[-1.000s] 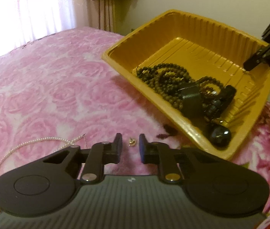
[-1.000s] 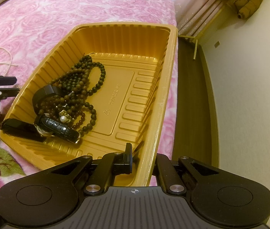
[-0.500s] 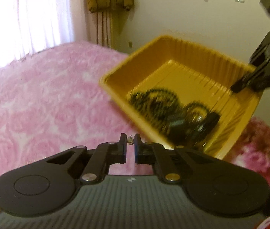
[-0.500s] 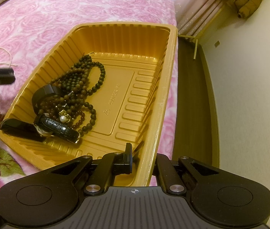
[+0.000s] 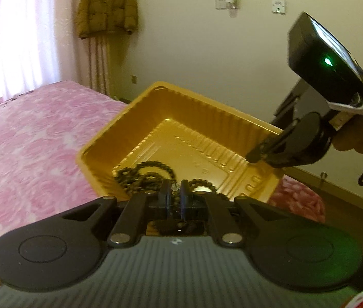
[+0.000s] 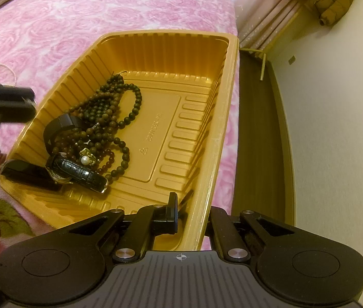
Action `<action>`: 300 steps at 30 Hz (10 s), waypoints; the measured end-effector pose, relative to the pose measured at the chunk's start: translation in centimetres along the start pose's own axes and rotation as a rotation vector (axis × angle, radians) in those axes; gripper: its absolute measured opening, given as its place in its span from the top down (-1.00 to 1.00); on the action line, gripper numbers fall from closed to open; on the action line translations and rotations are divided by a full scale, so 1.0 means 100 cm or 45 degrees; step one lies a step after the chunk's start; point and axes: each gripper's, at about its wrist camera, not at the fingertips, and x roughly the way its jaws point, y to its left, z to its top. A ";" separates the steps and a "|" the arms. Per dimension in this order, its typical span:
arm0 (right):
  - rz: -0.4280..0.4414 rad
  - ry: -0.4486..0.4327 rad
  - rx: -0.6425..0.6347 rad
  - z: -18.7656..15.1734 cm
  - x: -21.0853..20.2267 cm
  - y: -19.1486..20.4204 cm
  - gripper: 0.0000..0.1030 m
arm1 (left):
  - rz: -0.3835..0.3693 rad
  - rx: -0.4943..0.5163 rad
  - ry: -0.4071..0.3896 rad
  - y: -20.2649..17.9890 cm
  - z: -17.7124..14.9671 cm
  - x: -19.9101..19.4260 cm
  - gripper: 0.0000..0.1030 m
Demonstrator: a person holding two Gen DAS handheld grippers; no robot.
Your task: Organize jewelry
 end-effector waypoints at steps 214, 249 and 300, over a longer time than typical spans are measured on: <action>0.636 -0.273 0.769 -0.083 0.046 -0.109 -0.14 | 0.414 -0.574 0.230 0.111 -0.086 -0.109 0.41; 0.329 -0.300 0.664 -0.104 -0.072 0.056 -0.65 | 0.564 -0.777 0.224 0.039 -0.097 -0.141 -0.99; 0.404 -0.230 0.494 -0.090 -0.069 0.119 -0.65 | 0.644 -0.693 0.362 0.010 -0.110 -0.138 -1.00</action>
